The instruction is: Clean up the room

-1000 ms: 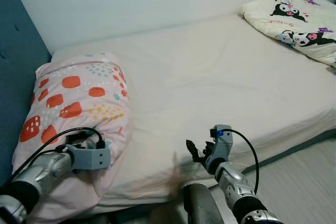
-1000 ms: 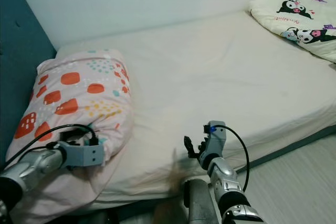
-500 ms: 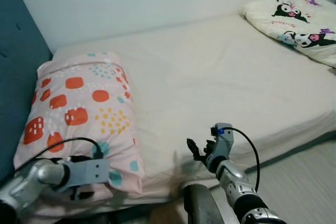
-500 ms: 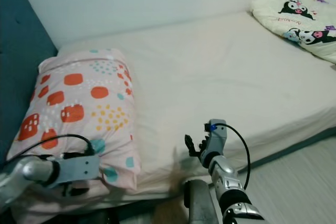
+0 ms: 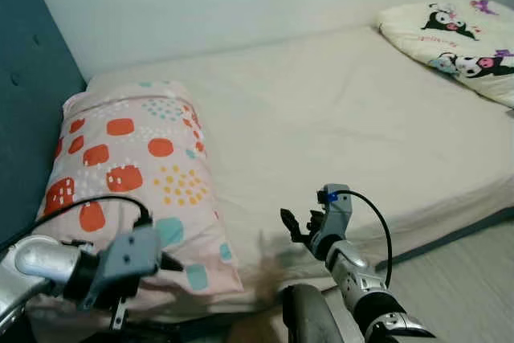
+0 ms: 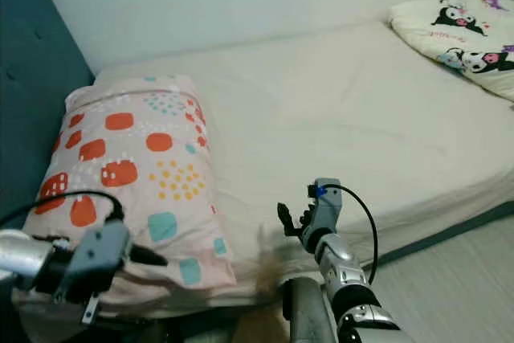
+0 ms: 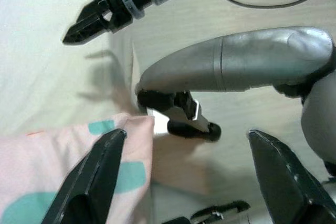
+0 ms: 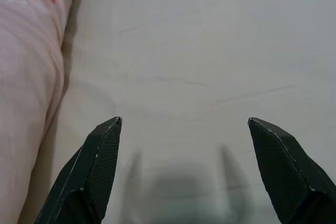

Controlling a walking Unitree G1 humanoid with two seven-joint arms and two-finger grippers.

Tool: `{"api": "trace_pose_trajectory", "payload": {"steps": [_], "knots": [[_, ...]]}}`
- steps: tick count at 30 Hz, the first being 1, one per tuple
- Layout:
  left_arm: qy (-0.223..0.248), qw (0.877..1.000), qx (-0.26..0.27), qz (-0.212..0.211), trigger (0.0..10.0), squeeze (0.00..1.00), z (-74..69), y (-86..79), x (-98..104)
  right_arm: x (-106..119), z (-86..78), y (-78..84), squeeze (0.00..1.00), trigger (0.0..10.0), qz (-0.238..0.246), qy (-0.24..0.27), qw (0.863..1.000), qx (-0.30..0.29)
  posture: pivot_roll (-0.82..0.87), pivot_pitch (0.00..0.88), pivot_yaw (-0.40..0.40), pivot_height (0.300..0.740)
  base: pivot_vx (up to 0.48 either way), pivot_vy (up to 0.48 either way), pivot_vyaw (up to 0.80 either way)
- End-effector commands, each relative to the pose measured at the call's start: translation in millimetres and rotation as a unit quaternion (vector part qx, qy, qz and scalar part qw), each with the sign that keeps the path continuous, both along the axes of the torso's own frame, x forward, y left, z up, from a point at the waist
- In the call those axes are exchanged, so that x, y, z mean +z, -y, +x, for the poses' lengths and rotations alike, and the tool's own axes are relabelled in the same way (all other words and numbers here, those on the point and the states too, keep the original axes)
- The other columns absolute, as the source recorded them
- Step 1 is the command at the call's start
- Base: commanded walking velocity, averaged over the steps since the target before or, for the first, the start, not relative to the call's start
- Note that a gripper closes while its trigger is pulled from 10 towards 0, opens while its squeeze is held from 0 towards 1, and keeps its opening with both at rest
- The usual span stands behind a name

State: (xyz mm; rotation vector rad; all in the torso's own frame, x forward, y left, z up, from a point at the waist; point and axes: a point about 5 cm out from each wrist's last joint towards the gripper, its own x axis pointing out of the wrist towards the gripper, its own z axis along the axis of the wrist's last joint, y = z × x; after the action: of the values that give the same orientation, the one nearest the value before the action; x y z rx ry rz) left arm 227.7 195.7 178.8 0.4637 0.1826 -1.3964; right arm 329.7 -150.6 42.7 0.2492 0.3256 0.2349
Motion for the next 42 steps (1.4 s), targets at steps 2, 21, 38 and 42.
{"api": "trace_pose_trajectory", "payload": {"steps": [2,21,38,42], "knots": [[0.037,0.995,0.063,-0.074,10.0,0.00,18.0,2.0,10.9,-1.2,-0.2,-2.7,0.00,10.0,0.010,-0.006,1.000,0.001,-0.10,0.091,-0.011,0.595,0.000,0.000,0.00],[-0.030,0.732,0.673,-0.102,10.0,0.00,72.1,-25.0,-136.3,-1.0,-0.5,-0.7,0.00,10.0,0.014,0.000,1.000,-0.013,-0.12,0.089,0.004,0.595,0.000,0.000,0.00],[-0.092,0.704,0.640,-0.293,10.0,0.00,73.8,-6.4,-128.1,0.3,0.5,-3.6,0.00,10.0,0.017,0.004,1.000,-0.013,-0.11,0.092,-0.002,0.595,0.000,0.000,0.00],[-0.101,0.779,0.500,-0.363,10.0,0.00,75.1,21.1,-92.1,3.4,2.5,0.6,0.00,10.0,0.021,0.009,1.000,-0.016,-0.11,0.093,-0.003,0.595,0.000,0.000,0.00]]}}
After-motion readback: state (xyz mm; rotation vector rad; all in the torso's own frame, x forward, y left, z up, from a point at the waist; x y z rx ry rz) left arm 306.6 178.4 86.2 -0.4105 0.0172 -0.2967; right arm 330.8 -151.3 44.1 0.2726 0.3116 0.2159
